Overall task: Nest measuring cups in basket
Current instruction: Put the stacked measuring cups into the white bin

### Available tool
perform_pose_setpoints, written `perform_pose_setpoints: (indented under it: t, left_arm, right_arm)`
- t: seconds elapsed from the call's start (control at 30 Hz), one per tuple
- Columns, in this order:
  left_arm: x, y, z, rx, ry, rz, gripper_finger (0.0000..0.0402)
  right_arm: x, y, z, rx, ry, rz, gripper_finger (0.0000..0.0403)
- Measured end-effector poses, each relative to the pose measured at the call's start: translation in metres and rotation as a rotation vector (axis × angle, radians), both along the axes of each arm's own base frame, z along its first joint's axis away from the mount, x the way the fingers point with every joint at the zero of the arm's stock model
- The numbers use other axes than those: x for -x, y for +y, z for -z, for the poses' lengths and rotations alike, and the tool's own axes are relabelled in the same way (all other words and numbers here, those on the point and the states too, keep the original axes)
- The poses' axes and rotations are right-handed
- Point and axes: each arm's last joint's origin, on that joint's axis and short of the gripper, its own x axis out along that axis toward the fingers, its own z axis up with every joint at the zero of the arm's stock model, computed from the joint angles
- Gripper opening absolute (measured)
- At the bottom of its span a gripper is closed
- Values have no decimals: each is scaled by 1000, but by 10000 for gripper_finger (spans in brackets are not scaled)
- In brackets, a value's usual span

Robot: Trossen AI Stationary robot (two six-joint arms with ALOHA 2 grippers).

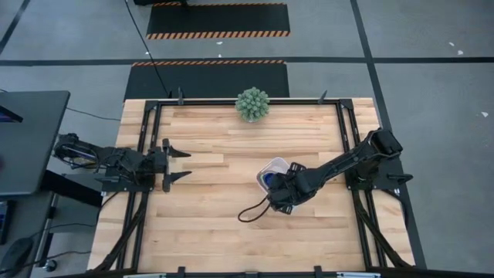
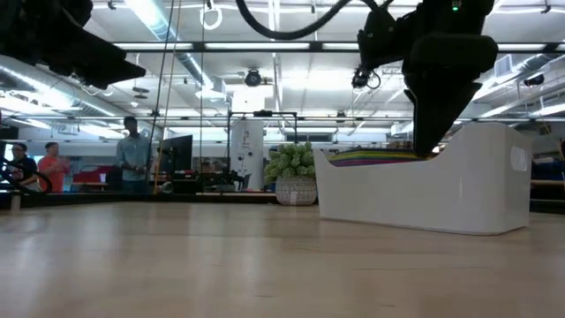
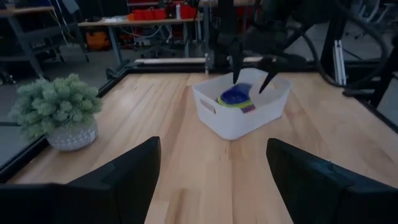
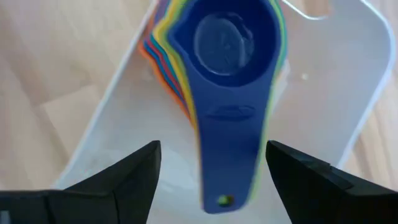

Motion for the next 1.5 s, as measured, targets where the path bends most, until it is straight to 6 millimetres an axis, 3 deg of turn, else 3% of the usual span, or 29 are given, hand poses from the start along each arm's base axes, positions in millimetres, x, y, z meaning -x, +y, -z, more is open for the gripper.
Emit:
perform_pose_setpoints:
  t: [0.2,0.33,0.7,1.17,1.33,1.5]
  left_arm:
    - [5,2,-2,2,-26,0,297]
    - [8,3,-1,-1,-22,0,297]
    - [22,7,-2,16,-72,-3,297]
    - [22,9,-2,29,-80,-46,297]
    - [10,5,27,42,-97,-47,297]
    - [8,4,31,44,-136,-39,297]
  right_arm:
    - [-7,2,-12,-10,-32,-21,302]
    - [2,-4,-14,48,60,-21,302]
    - [-3,-6,-11,11,29,-26,302]
    - [5,-11,9,80,88,-45,302]
    - [5,-14,8,98,99,-52,302]
    - [5,-14,8,102,103,-54,302]
